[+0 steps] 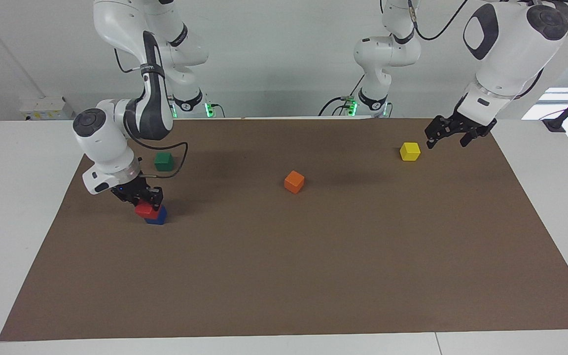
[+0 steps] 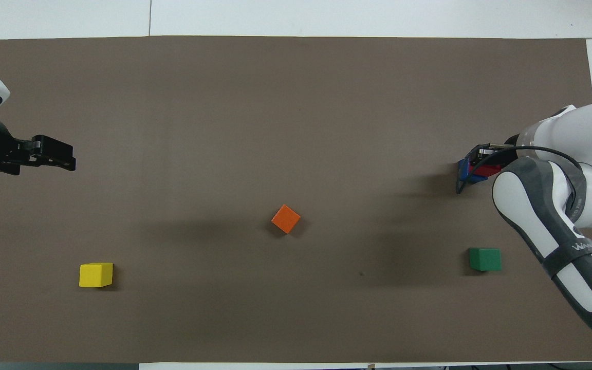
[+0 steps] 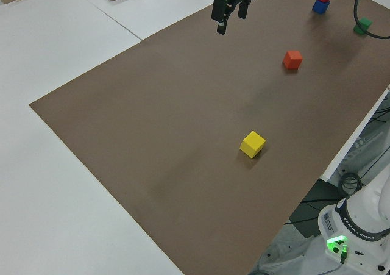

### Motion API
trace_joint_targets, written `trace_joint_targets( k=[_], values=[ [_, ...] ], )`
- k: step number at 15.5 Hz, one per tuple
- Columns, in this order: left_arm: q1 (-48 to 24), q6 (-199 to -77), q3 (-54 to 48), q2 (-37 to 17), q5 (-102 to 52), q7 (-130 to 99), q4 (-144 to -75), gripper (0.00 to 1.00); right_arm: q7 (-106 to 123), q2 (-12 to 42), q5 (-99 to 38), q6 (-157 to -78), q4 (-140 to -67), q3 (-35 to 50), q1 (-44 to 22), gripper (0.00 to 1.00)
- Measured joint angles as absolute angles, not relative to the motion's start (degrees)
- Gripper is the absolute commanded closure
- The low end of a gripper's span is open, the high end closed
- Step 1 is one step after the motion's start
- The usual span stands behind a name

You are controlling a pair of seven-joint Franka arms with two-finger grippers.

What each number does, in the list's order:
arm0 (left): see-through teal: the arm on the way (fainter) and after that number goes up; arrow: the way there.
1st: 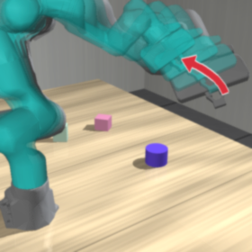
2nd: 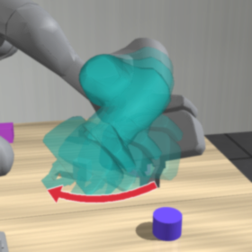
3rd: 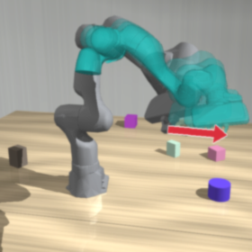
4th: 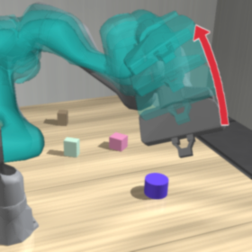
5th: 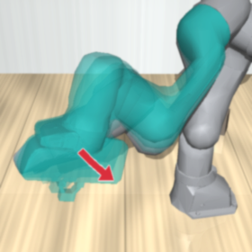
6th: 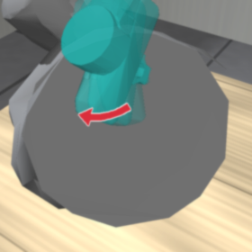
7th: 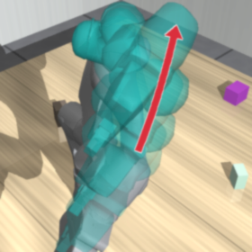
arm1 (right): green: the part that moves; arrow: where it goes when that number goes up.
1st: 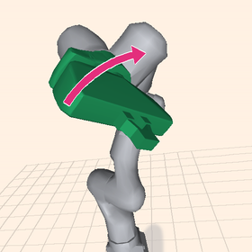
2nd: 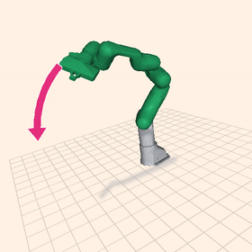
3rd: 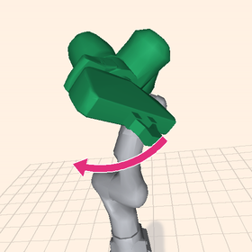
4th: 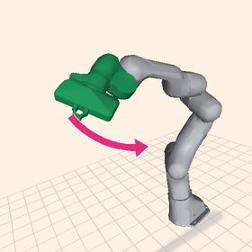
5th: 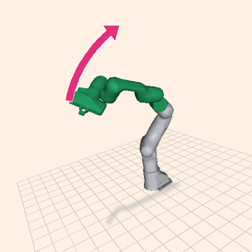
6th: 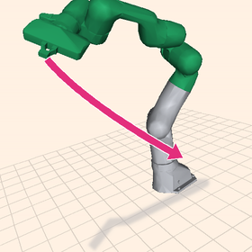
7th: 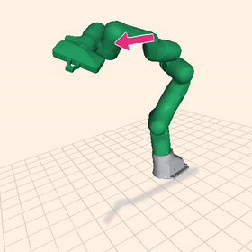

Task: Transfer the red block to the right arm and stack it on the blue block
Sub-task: 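Lower the red cube onto the blue cube and open the right gripper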

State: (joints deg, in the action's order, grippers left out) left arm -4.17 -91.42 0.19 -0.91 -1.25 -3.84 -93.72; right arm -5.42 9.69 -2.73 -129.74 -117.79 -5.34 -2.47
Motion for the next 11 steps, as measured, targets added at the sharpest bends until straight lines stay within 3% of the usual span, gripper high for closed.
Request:
trace_joint_targets(
  k=[1,2,5,7,11],
  values=[
    [-4.2,-91.4,0.2,-0.9,-1.3,-4.3,-93.1,0.0,-5.4,9.7,-2.7,-129.7,-117.8,-5.3,-2.5,1.0],
    [-4.2,-91.4,0.3,-0.9,-1.3,-4.6,-92.5,0.0,-5.4,9.7,-2.7,-129.7,-117.8,-5.3,-2.5,0.94],
    [-4.0,-91.4,0.3,-0.9,-1.3,-6.2,-91.5,0.0,-5.4,9.7,-2.7,-129.7,-117.8,-5.3,-2.5,0.28],
    [-3.4,-91.4,0.4,-0.9,-1.6,-6.7,-91.2,0.0,-5.4,9.7,-2.7,-129.7,-117.8,-5.3,-2.5,0.0],
    [-3.2,-91.4,0.6,-0.9,-1.8,-6.7,-90.8,0.0,-5.4,9.9,-2.7,-129.7,-117.9,-5.3,-2.7,0.0]
  ],
)
